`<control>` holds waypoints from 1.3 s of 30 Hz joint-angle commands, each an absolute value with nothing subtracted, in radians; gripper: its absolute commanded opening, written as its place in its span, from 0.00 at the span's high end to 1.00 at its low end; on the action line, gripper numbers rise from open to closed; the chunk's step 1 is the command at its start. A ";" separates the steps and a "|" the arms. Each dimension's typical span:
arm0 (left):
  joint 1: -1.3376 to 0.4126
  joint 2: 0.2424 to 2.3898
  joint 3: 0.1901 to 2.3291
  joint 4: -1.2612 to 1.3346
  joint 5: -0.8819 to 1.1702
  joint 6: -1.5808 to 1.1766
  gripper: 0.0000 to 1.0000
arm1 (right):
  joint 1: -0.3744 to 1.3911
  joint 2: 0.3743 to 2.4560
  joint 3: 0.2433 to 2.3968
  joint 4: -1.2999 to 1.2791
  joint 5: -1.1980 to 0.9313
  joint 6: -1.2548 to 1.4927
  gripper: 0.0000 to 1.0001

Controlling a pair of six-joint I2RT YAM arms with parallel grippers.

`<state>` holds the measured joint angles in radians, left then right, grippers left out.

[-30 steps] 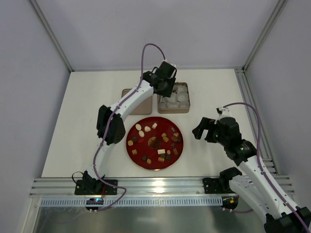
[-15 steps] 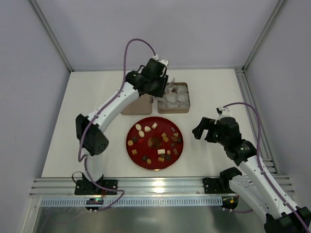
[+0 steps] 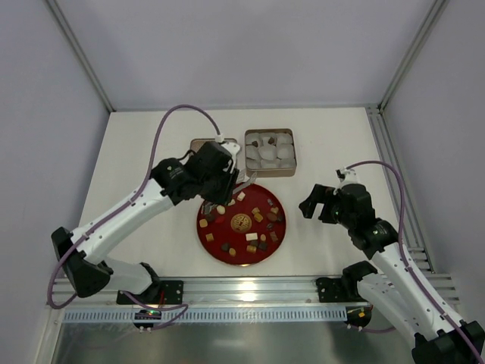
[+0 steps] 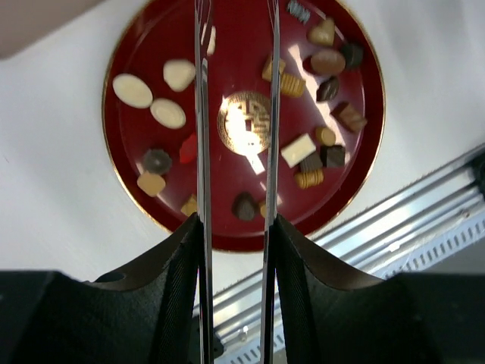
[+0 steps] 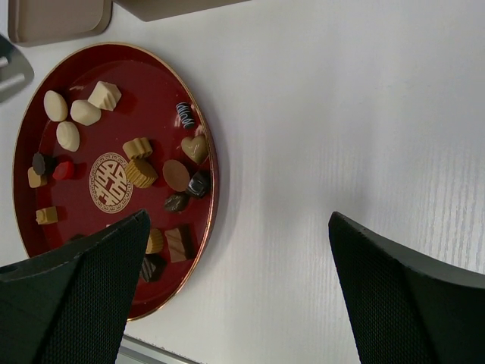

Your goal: Pack the chocolate

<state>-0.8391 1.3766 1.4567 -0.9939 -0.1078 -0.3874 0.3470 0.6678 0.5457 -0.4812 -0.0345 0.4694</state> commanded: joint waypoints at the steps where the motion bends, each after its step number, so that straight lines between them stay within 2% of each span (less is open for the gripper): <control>1: -0.891 1.272 1.373 -1.020 -0.095 -0.434 0.59 | 0.350 0.670 0.534 -0.437 -0.043 0.463 0.00; 13: -1.043 1.180 1.167 -1.025 -0.040 -0.518 0.58 | 0.350 0.669 0.515 -0.440 -0.040 0.466 0.00; 39: -1.120 1.261 1.140 -1.058 -0.032 -0.448 0.57 | 0.350 0.667 0.511 -0.442 -0.035 0.471 0.00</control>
